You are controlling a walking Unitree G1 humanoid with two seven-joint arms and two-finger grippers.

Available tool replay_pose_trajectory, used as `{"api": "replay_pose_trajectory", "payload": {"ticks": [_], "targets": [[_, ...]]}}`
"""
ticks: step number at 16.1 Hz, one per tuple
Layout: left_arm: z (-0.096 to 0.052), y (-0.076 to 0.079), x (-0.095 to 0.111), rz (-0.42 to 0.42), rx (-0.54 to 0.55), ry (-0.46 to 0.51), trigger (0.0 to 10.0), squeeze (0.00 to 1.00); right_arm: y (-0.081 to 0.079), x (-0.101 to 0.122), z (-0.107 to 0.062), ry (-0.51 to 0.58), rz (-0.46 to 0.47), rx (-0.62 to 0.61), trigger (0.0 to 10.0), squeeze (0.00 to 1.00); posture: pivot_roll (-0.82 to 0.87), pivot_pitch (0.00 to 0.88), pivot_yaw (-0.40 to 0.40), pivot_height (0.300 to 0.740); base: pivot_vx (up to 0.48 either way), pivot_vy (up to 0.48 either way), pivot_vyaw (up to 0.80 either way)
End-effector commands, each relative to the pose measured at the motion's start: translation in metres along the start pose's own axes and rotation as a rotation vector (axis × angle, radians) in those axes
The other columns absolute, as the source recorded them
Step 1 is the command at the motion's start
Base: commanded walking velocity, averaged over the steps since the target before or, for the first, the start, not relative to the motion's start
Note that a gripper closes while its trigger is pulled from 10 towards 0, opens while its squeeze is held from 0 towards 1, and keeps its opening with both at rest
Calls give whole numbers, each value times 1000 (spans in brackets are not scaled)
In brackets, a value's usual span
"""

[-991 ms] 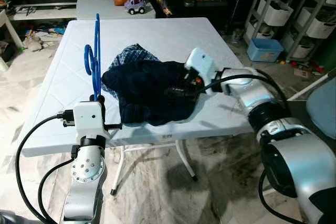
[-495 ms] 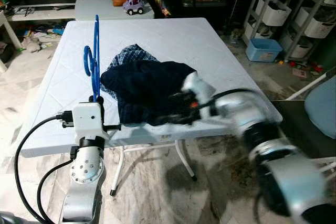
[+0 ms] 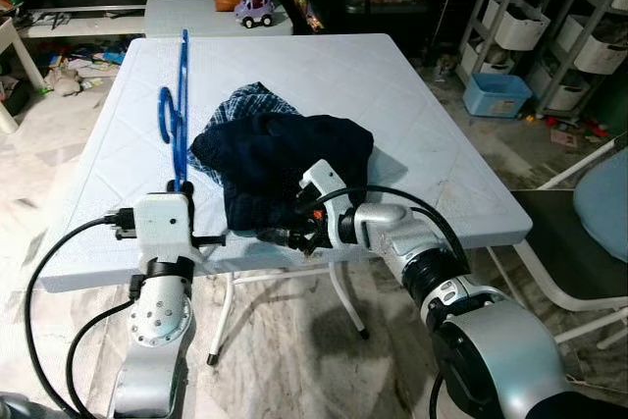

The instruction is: Hang hanger

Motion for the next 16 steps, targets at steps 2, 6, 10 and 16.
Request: {"api": "replay_pose_trajectory", "payload": {"ticks": [2,6,10,16], "targets": [[-1,1,4,-5,2,10,10000,0,6,28,3,98,-4,-112,10000,0,81,56,-62,740,0,0,0],[-2,1,5,-3,-1,10,10000,0,10,78,5,253,2,-303,10000,0,90,63,-67,740,0,0,0],[-4,-4,4,0,21,3,10000,0,18,118,-9,401,-3,-428,10000,0,98,69,-80,740,0,0,0],[-7,-2,1,-9,17,-7,10000,0,21,110,-20,355,-160,-295,10000,0,81,68,-81,740,0,0,0]]}}
Point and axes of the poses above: a point about 5 cm out from each wrist's last joint towards the gripper, its own z axis pointing out of the wrist towards the gripper, its own x axis along the axis of the wrist's last joint, y = z × x, the point moved 5 cm from there along z, pointing out of the wrist towards the gripper, and after that the axes turned 7 degrees about z, right-handed, at the moved point
